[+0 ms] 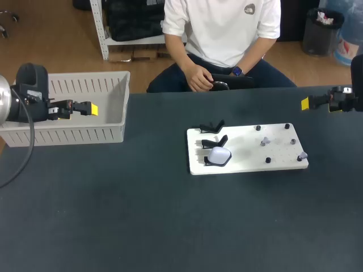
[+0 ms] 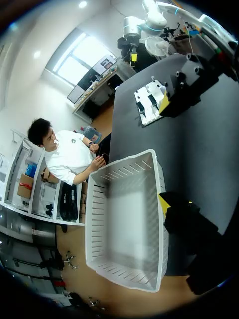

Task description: Pick up each earbud case from the left stands, insert the matching earbuds, close the lid, and place the case in the box.

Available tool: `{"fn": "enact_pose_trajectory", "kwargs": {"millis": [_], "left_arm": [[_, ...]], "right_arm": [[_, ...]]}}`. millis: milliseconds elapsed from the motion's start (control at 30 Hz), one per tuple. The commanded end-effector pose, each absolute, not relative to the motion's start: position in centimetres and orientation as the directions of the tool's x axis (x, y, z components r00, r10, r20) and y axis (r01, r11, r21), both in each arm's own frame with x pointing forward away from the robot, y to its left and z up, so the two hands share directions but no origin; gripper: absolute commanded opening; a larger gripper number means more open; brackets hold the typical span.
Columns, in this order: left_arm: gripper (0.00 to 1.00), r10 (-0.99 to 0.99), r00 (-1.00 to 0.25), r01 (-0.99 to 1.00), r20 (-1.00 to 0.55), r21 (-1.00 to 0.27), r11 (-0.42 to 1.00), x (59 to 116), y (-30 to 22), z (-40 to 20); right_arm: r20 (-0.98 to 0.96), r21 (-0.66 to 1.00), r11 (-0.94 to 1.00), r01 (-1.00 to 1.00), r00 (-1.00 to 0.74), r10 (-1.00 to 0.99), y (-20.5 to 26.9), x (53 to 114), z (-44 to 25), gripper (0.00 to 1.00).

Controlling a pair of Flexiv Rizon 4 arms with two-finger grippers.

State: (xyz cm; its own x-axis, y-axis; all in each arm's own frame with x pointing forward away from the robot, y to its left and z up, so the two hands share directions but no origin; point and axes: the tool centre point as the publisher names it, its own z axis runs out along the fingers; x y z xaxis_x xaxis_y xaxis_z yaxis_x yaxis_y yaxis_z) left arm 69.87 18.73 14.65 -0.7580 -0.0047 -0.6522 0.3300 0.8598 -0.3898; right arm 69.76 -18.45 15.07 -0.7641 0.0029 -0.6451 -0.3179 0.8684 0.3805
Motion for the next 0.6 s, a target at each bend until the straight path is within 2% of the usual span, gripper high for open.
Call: {"fn": "enact_pose_trajectory", "kwargs": {"millis": [33, 433, 500, 600], "left_arm": [[1.0, -0.001, -0.765, 0.322, -0.644, -0.383, 0.866, 70.0, 18.5, 14.9], [1.0, -0.001, -0.765, 0.322, -0.644, -0.383, 0.866, 70.0, 18.5, 14.9], [1.0, 0.073, -0.695, 0.472, -0.715, -0.377, 0.797, 70.1, 18.1, 15.1], [1.0, 0.179, -0.554, 0.659, -0.813, -0.296, 0.692, 70.3, 17.4, 15.0]], "right_arm": [[-0.645, 0.38, 0.868, -0.319, -0.764, 0.002, -18.5, 69.9, 15.0, 1.0], [-0.645, 0.38, 0.868, -0.319, -0.764, 0.002, -18.5, 69.9, 15.0, 1.0], [-0.645, 0.38, 0.868, -0.319, -0.764, 0.002, -18.5, 69.9, 15.0, 1.0], [-0.645, 0.38, 0.868, -0.319, -0.764, 0.002, -18.5, 69.9, 15.0, 1.0]]}}
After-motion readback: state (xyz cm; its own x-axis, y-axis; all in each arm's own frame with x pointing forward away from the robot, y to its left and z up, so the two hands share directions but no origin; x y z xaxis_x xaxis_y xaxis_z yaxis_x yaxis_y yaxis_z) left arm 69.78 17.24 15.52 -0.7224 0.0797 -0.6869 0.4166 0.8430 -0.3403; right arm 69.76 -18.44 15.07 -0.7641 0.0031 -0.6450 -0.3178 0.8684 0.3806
